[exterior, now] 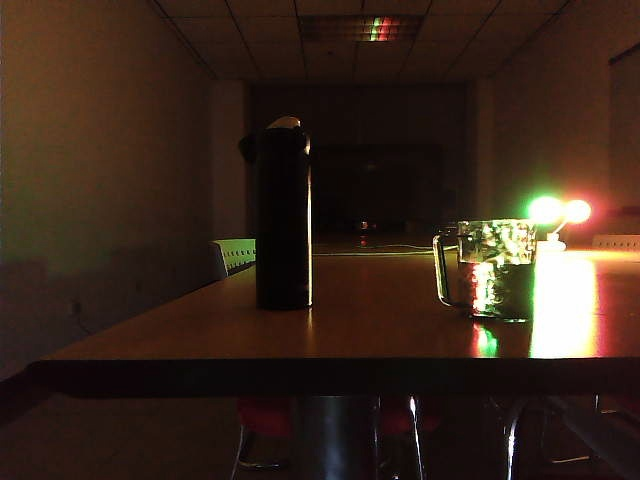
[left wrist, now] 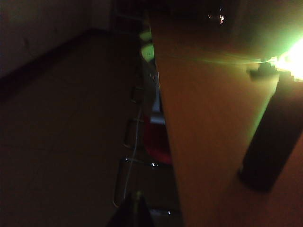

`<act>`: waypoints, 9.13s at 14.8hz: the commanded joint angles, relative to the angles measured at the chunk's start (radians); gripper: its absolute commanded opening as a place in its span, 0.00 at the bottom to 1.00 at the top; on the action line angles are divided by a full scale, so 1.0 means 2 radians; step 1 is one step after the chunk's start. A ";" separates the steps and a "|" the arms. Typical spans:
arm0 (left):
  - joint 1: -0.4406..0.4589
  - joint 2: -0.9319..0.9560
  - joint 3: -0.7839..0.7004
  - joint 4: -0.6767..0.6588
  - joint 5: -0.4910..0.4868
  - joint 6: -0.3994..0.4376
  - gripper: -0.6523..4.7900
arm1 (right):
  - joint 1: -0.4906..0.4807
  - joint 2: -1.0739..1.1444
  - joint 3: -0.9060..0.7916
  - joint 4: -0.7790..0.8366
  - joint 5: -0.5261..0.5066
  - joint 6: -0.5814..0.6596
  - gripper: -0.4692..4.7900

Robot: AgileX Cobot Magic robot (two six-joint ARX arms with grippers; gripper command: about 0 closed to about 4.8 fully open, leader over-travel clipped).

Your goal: Pick up the black thermos cup, pour some water from it into the cup, and then put the thermos cup back on the table.

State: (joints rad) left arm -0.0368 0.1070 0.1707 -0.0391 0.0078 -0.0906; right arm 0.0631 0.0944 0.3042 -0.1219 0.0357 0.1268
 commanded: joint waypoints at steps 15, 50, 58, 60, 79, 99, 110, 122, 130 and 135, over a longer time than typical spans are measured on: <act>-0.028 0.548 0.299 0.217 0.201 0.002 0.11 | 0.001 0.135 0.123 0.015 -0.049 -0.024 0.08; -0.173 0.962 0.472 0.403 0.217 0.041 1.00 | 0.001 0.139 0.123 -0.039 -0.073 -0.024 0.08; -0.175 0.964 0.472 0.418 0.208 0.042 0.95 | 0.001 0.139 0.123 -0.098 -0.080 -0.025 0.08; -0.175 0.964 0.472 0.420 0.208 0.042 0.85 | 0.001 0.139 0.123 -0.111 -0.093 -0.027 0.08; -0.179 0.947 0.478 0.402 0.135 0.042 0.67 | 0.001 0.139 0.123 -0.121 -0.111 -0.028 0.08; -0.354 0.953 0.631 0.207 -0.142 0.401 0.67 | 0.001 0.154 0.123 -0.134 -0.175 -0.101 0.08; -0.356 0.955 0.631 0.207 -0.138 0.393 0.67 | 0.001 0.153 0.122 -0.135 -0.180 -0.109 0.08; -0.357 0.956 0.631 0.207 -0.129 0.554 0.67 | 0.001 0.153 0.122 -0.135 -0.180 -0.109 0.08; -0.358 0.957 0.632 0.208 -0.165 0.634 0.67 | 0.001 0.153 0.122 -0.135 -0.180 -0.109 0.08; -0.360 0.987 0.665 0.216 -0.228 0.635 0.67 | 0.001 0.153 0.122 -0.135 -0.180 -0.108 0.08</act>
State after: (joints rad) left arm -0.7513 2.0880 1.4845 0.3351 -0.4408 1.1778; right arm 0.0662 0.4011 0.5434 -0.4030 -0.3180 -0.0883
